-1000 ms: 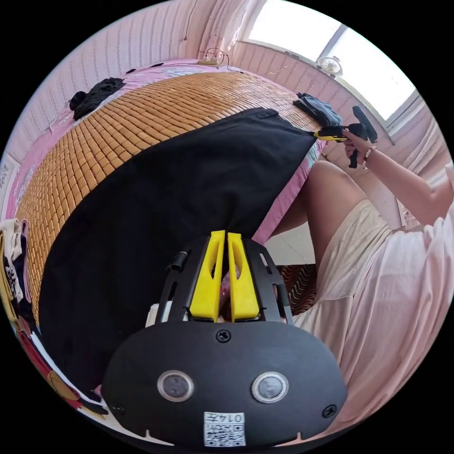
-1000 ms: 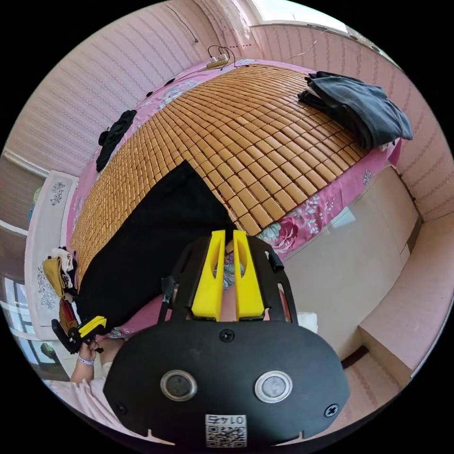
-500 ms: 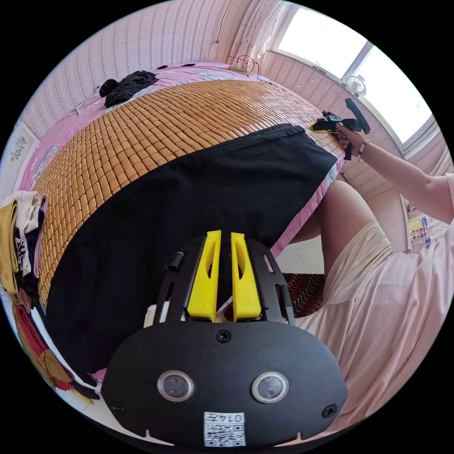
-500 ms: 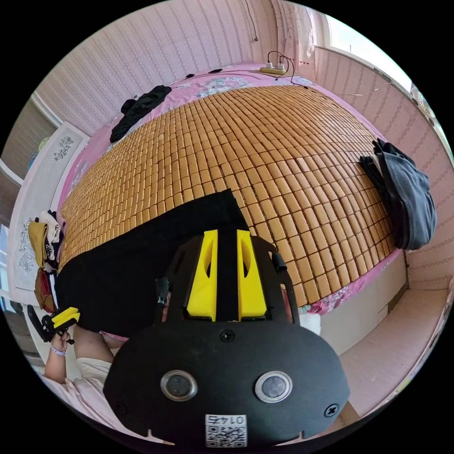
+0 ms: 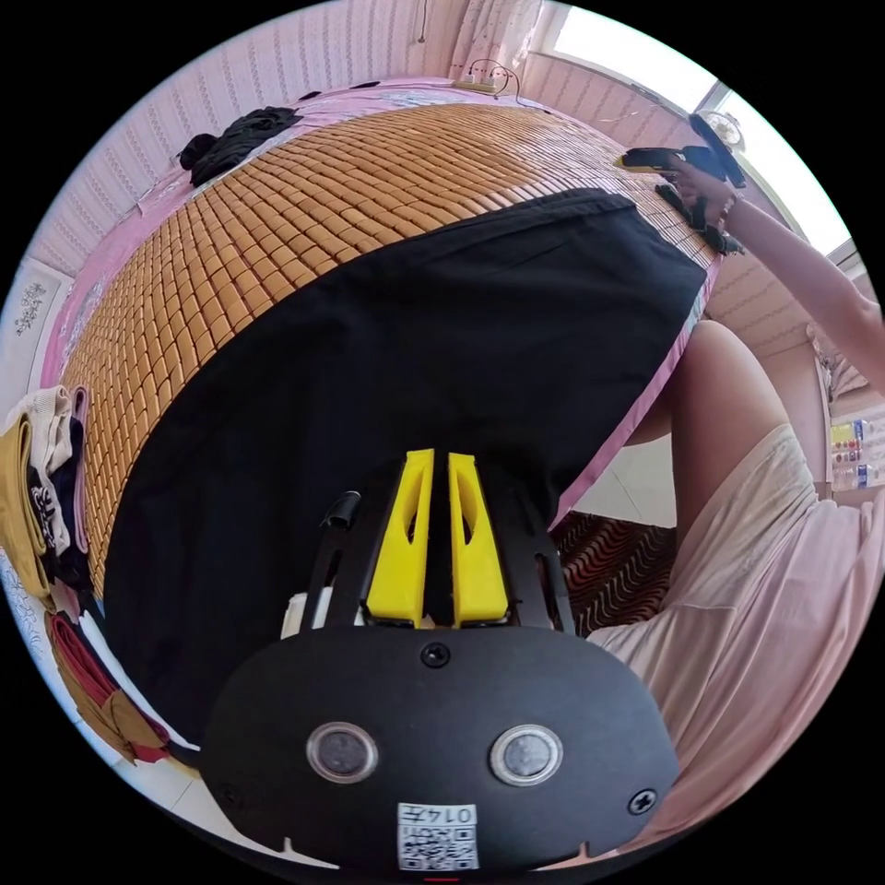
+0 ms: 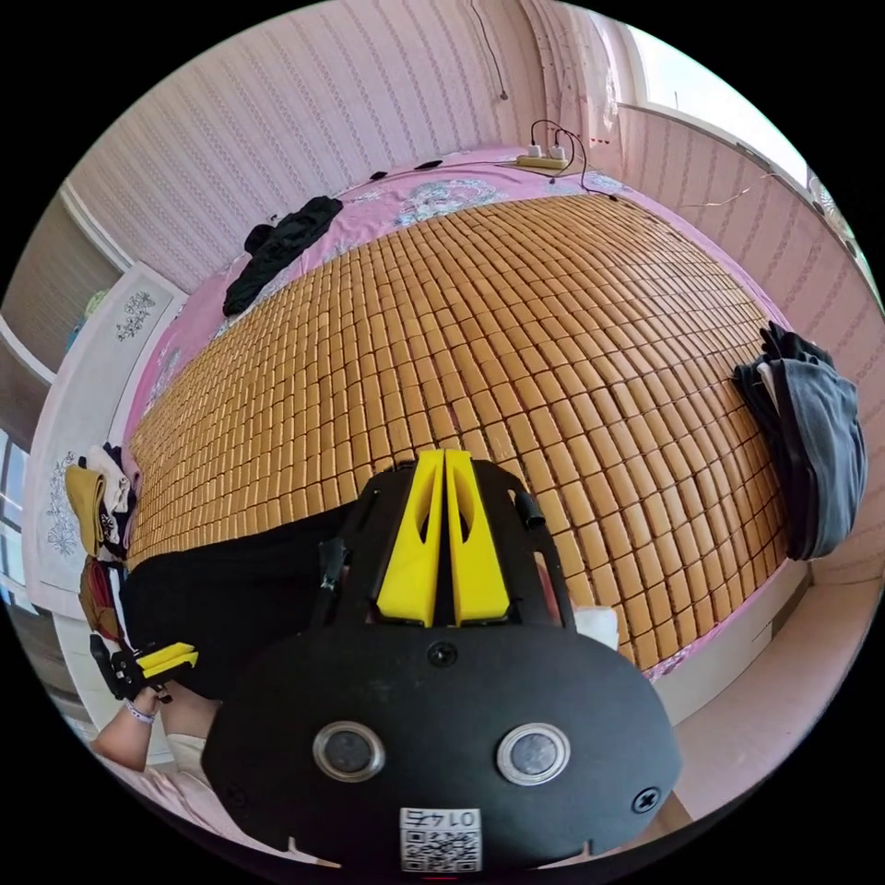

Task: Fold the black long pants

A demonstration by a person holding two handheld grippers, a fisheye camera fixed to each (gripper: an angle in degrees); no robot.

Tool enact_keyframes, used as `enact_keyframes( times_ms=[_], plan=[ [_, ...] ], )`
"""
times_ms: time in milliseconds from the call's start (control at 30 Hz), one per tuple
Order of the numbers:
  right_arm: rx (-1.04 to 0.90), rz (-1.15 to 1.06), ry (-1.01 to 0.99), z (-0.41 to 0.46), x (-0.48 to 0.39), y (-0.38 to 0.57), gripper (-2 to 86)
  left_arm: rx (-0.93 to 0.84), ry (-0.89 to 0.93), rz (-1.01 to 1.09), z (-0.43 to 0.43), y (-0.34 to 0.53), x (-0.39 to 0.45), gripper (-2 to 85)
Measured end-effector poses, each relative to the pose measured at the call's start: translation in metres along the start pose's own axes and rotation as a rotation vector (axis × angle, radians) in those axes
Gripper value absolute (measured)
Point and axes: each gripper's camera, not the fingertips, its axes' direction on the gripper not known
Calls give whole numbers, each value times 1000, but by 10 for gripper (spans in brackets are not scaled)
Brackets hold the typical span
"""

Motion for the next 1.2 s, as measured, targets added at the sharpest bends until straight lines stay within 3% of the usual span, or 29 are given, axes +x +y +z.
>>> enact_keyframes(
  times_ms=[233, 467, 633, 767, 967, 1200],
  plan=[
    [-244, 44, 99, 46, 19, -6, 88, 16, 24, -37, 2, 2, -2, 37],
    [-198, 8, -27, 19, 30, -16, 3, 24, 15, -25, 2, 2, 2, 34],
    [-223, 24, -29, 19, 44, -19, 44, 37, 24, -47, 2, 4, 2, 31],
    [-271, 10, -19, 30, 46, -20, 11, 31, 17, -47, 1, 4, 5, 24],
    [-73, -11, -108, -15, 43, -39, -7, 26, 11, -43, -4, 6, 8, -7],
    [-203, 24, -11, 12, 56, -42, 53, 27, 9, -63, -4, 10, 11, -10]
  ],
)
